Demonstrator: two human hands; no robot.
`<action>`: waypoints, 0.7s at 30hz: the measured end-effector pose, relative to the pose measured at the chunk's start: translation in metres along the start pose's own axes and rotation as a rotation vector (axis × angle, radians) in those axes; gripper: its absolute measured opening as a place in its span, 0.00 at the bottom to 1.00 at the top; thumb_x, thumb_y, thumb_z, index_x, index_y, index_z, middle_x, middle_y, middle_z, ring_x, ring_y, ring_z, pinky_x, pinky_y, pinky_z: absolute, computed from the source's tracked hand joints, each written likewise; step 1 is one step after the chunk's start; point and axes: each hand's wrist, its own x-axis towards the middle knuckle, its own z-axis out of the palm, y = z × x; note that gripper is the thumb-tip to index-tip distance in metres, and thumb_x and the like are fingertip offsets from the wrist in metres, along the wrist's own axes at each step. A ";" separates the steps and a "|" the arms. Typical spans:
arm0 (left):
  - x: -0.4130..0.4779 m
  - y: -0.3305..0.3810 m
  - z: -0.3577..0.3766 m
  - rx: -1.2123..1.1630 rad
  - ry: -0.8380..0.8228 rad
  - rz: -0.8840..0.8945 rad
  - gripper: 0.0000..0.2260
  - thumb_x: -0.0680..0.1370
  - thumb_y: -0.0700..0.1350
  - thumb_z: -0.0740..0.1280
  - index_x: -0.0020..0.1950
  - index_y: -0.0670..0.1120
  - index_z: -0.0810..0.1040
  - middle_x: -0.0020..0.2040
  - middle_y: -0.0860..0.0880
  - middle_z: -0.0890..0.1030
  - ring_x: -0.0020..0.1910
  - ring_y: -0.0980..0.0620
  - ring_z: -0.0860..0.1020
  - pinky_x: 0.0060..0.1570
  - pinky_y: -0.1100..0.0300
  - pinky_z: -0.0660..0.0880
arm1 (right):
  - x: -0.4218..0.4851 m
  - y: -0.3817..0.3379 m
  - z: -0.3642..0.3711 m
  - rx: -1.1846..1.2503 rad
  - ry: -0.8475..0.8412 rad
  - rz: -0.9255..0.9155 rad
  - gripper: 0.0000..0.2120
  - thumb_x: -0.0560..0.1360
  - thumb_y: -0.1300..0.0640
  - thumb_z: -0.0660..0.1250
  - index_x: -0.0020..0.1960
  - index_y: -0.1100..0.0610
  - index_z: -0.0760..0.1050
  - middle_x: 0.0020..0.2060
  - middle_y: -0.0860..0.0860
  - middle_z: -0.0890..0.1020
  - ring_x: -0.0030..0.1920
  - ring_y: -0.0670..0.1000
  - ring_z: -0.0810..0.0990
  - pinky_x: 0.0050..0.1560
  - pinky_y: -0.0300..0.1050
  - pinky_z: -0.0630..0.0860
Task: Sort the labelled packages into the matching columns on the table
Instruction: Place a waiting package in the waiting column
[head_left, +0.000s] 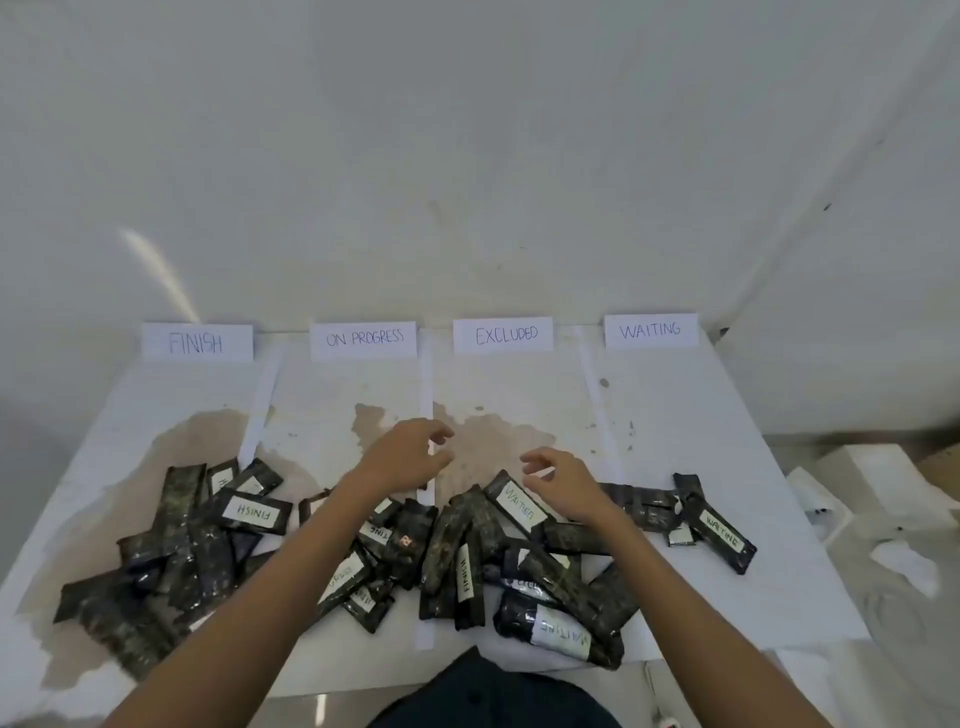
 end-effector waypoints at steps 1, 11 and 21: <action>0.003 0.002 0.006 -0.007 -0.008 -0.022 0.15 0.78 0.49 0.63 0.64 0.48 0.73 0.58 0.51 0.77 0.52 0.54 0.74 0.56 0.56 0.73 | 0.005 0.005 0.004 -0.051 0.005 0.023 0.16 0.76 0.55 0.66 0.64 0.53 0.73 0.57 0.51 0.78 0.49 0.48 0.79 0.49 0.41 0.76; 0.002 -0.009 0.061 -0.062 0.000 -0.129 0.14 0.78 0.49 0.62 0.63 0.49 0.74 0.56 0.52 0.78 0.54 0.54 0.75 0.56 0.57 0.73 | 0.028 0.043 0.069 -0.693 -0.034 0.100 0.27 0.76 0.43 0.63 0.65 0.61 0.64 0.59 0.59 0.69 0.58 0.60 0.70 0.55 0.52 0.72; 0.014 -0.012 0.054 -0.116 0.038 -0.083 0.14 0.77 0.47 0.63 0.63 0.48 0.74 0.56 0.51 0.78 0.54 0.53 0.76 0.57 0.57 0.74 | 0.044 0.023 0.041 -0.643 0.066 0.082 0.24 0.72 0.56 0.70 0.65 0.59 0.66 0.59 0.57 0.70 0.57 0.57 0.72 0.53 0.50 0.74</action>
